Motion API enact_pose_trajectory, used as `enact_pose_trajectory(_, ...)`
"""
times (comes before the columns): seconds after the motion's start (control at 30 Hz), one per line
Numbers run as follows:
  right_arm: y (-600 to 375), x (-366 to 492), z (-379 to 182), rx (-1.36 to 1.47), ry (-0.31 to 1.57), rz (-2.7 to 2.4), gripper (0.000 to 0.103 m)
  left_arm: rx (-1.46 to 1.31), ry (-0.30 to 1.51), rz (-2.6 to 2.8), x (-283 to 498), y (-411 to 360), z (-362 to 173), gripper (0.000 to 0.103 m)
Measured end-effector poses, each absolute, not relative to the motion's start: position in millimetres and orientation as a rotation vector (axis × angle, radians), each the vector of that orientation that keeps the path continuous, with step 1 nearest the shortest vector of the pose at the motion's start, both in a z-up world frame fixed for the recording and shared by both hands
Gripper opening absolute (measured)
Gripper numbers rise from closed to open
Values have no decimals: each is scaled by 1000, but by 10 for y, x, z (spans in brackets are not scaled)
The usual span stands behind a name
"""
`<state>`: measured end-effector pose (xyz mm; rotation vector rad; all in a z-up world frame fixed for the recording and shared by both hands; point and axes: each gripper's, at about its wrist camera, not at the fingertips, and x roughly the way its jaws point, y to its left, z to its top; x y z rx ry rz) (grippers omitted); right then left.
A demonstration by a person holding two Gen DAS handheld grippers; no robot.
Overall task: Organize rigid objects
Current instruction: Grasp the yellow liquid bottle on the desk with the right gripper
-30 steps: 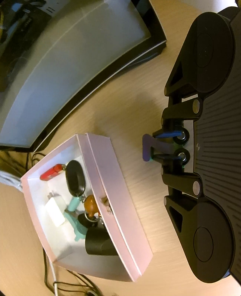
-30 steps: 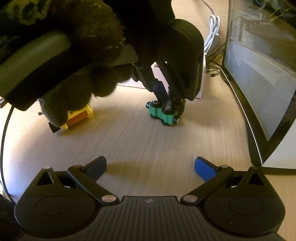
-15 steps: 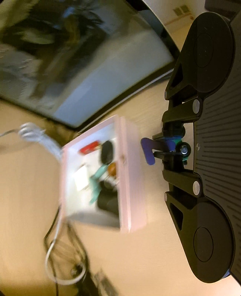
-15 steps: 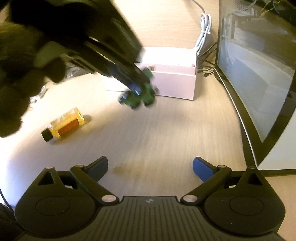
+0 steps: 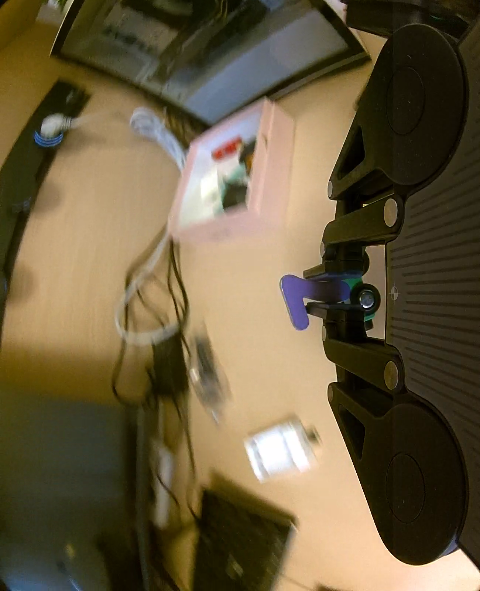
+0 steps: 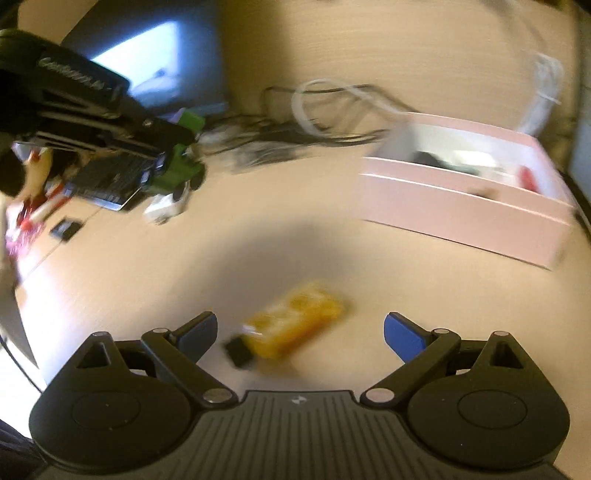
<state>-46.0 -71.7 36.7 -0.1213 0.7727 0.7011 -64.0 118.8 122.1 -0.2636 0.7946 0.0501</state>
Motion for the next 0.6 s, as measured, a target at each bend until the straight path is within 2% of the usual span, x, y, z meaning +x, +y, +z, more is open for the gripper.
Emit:
enact_pose_trajectory(0.2,-512,-400,336,-116,818,653,96,-307,814,61,-936,1474,1115,15)
enact_pose_trajectory(0.43,-574,-614,414,-289,760,686,96,-352,807,25,-1078,1678,1032,15)
enact_pose_trajectory(0.6,-556,-721,423,-314,758,674,96,-350,795,-11,-1131,1743,993,15)
